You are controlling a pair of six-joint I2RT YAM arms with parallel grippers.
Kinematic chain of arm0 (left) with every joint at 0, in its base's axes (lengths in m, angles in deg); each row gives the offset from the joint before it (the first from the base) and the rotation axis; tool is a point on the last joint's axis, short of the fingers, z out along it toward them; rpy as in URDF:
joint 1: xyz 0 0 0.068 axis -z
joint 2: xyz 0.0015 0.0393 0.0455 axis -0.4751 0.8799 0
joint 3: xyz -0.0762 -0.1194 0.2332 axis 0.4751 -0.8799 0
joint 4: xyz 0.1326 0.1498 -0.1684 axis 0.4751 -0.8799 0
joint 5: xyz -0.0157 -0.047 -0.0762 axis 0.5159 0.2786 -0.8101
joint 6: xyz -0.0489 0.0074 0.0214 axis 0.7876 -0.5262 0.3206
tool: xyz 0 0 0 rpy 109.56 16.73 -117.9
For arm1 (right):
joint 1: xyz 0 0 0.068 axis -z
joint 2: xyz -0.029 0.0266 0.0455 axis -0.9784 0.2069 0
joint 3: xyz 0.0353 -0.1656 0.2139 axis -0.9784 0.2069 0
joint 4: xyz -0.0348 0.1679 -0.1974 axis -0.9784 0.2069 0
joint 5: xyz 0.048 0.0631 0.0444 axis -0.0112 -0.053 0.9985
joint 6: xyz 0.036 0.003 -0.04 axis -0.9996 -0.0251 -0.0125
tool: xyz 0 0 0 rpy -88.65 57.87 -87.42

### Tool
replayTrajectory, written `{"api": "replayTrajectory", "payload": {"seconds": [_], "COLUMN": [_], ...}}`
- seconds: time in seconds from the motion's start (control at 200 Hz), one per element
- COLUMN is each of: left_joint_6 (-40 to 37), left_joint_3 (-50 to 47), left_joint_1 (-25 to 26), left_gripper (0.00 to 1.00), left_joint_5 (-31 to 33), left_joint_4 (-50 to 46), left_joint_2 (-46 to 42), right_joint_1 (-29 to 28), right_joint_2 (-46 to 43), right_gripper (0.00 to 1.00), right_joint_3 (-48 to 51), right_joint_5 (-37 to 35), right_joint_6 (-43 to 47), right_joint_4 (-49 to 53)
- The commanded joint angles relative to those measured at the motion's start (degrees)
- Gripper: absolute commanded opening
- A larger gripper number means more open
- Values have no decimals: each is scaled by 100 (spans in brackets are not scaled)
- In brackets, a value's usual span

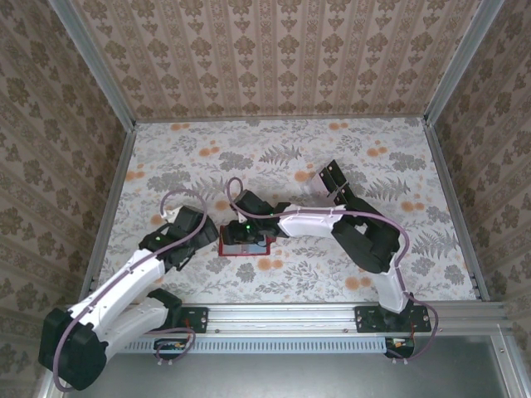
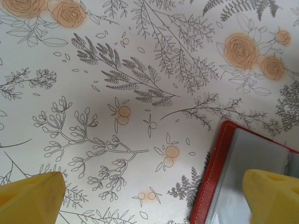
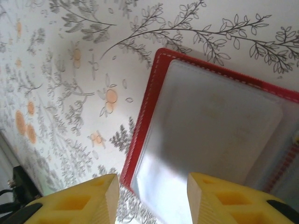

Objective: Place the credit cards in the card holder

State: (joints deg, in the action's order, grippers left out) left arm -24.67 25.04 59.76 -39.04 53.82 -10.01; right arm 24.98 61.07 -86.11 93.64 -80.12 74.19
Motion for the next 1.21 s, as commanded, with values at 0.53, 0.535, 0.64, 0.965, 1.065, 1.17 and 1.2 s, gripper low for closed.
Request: {"api": "replayTrajectory", "payload": {"seconds": [0.53,0.535,0.64,0.965,1.065,1.17,1.2], "left_joint_6": [-459,-460,-438,-178,-128,-136,-136], "left_joint_3": [559,562,574,360,346,303,291], "left_joint_1": [745,749,918,1027,995,917,897], "left_gripper": [100,100,100,100,100,100,100], "left_joint_5": [-170,-171,-145,-60,30,39,39], "left_joint_4": [463,466,548,577,470,443,442], "left_joint_2": [1535,1550,1799,2219,2250,2271,2280], "right_joint_1": [361,360,427,606,632,642,643], "right_joint_2": [-828,-817,-710,-631,-630,-641,-649], "right_gripper": [27,27,26,26,26,26,26], "right_joint_3": [1461,1465,1583,1846,1849,1856,1853], "right_joint_5": [-318,-317,-341,-418,-447,-455,-460], "right_joint_6": [67,72,51,52,75,78,85], "right_joint_4": [-444,-447,-532,-584,-545,-514,-505]}}
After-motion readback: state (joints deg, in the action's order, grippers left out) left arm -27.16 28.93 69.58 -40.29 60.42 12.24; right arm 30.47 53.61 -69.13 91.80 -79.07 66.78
